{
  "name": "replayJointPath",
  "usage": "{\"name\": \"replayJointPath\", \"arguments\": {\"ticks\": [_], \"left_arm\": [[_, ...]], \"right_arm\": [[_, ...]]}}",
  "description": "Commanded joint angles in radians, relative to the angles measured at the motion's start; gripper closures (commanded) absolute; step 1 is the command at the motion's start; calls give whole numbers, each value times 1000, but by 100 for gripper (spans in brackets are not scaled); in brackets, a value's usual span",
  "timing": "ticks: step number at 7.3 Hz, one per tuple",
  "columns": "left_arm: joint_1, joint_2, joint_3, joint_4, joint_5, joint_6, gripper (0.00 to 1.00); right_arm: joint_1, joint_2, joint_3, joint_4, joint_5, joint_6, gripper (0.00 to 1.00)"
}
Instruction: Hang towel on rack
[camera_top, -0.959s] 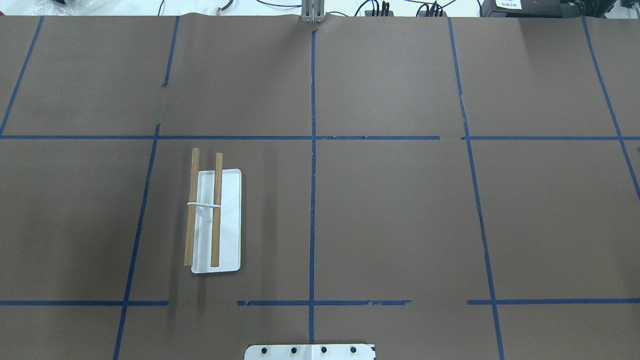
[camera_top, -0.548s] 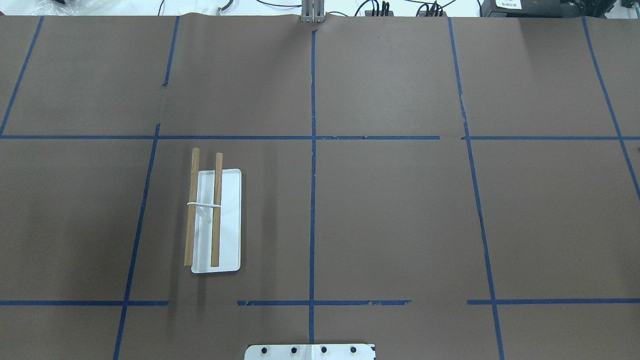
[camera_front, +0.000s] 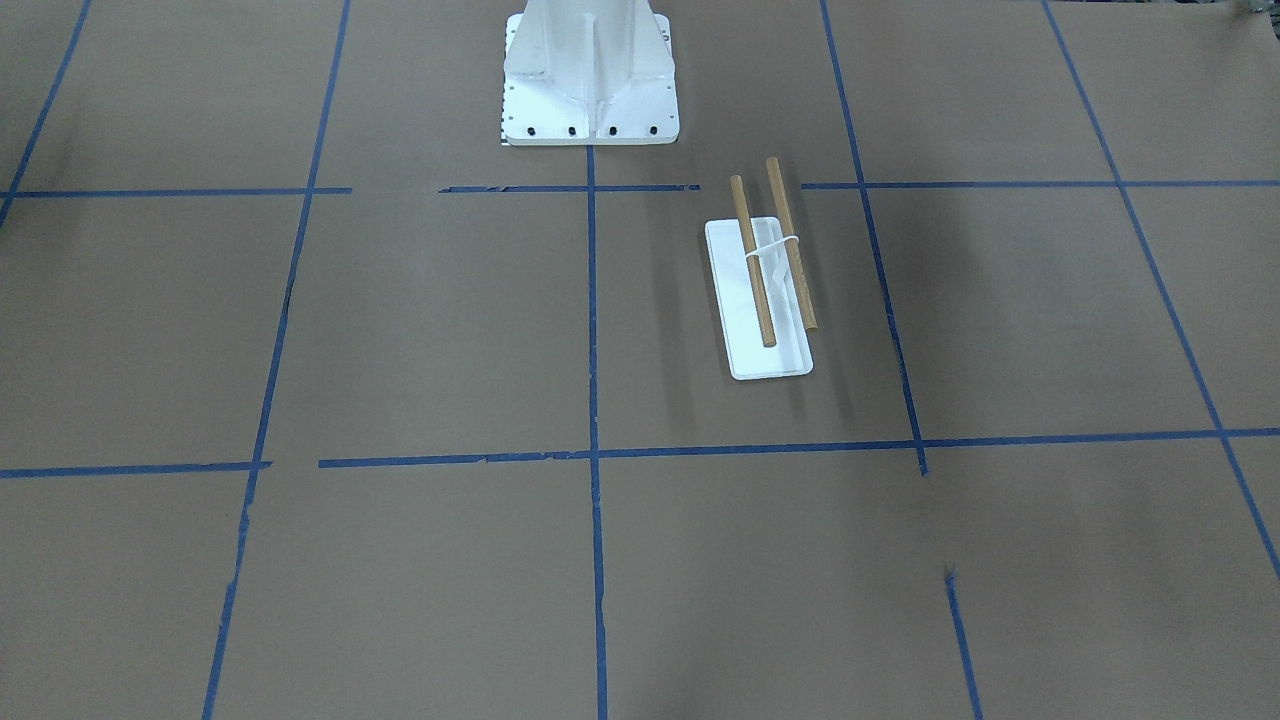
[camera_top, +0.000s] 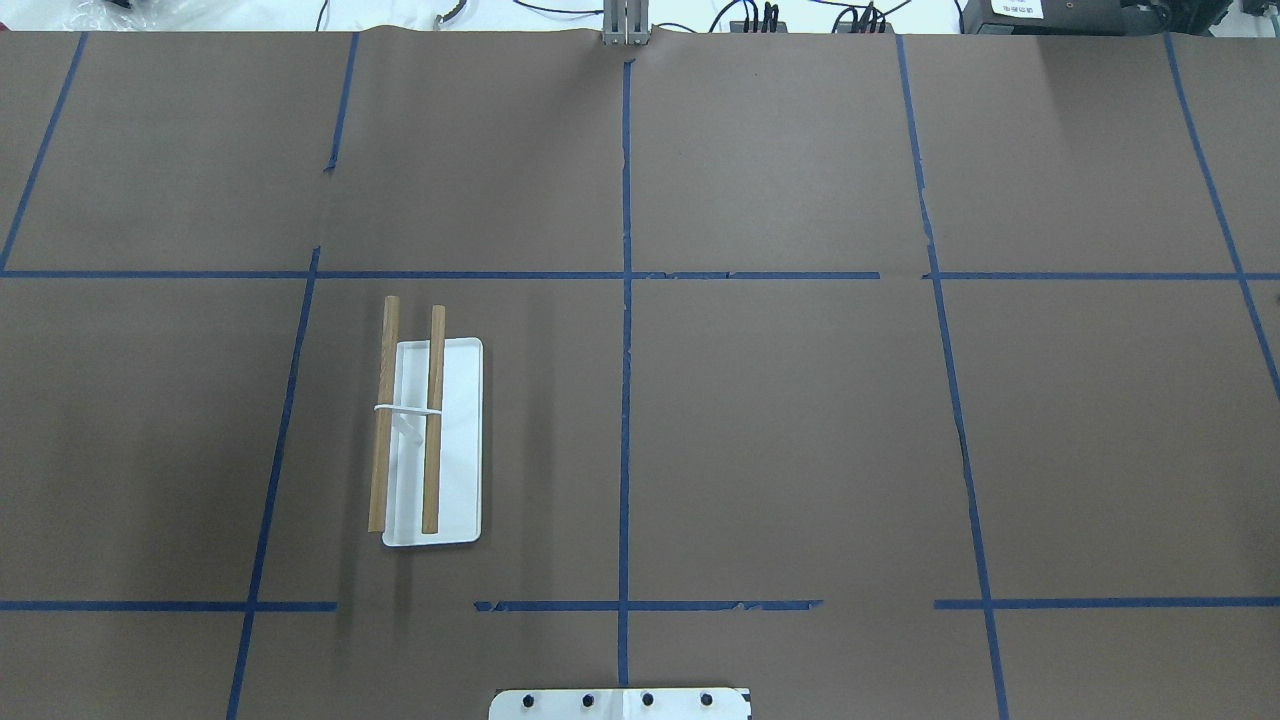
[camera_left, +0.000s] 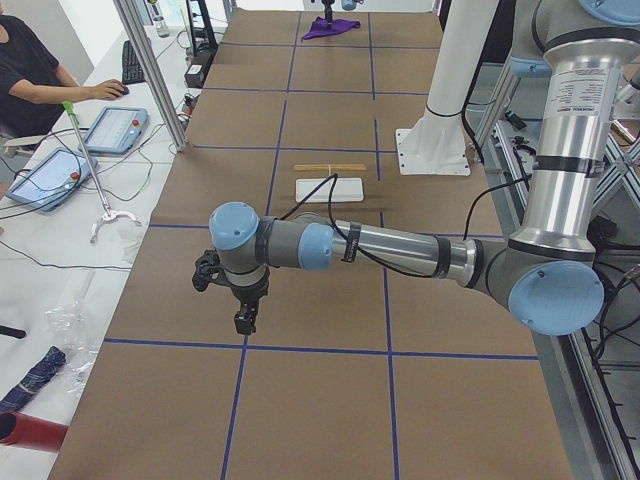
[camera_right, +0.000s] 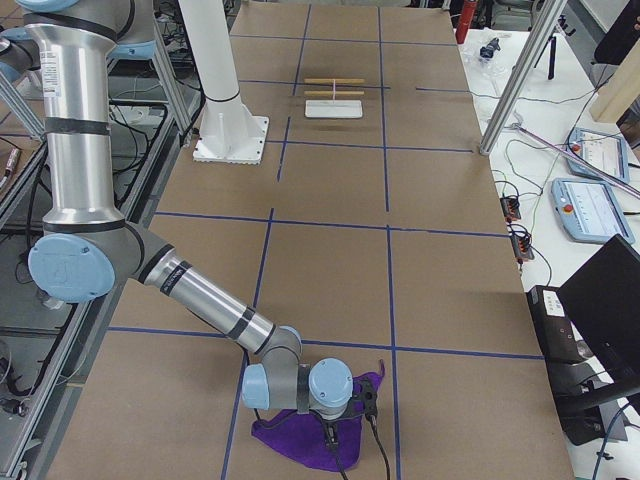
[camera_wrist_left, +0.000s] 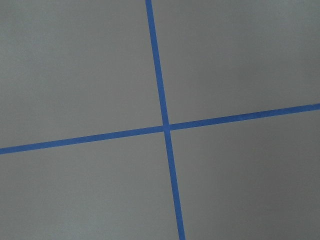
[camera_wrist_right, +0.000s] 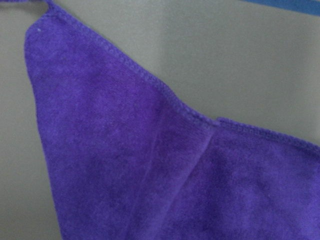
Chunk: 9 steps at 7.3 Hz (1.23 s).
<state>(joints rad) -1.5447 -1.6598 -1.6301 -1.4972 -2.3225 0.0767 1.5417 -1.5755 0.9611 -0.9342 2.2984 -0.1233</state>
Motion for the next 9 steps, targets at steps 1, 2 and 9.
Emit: {"name": "replayJointPath", "arguments": {"ticks": [1,2,9], "left_arm": [[0,0,-1,0,0,0,0],[0,0,-2,0,0,0,0],[0,-2,-13,0,-2,-3,0]], "right_arm": [[-3,2,-13,0,1,5,20],[-5,2,-12,0,1,-1,82],[1,0,86,0,68,2,100]]}}
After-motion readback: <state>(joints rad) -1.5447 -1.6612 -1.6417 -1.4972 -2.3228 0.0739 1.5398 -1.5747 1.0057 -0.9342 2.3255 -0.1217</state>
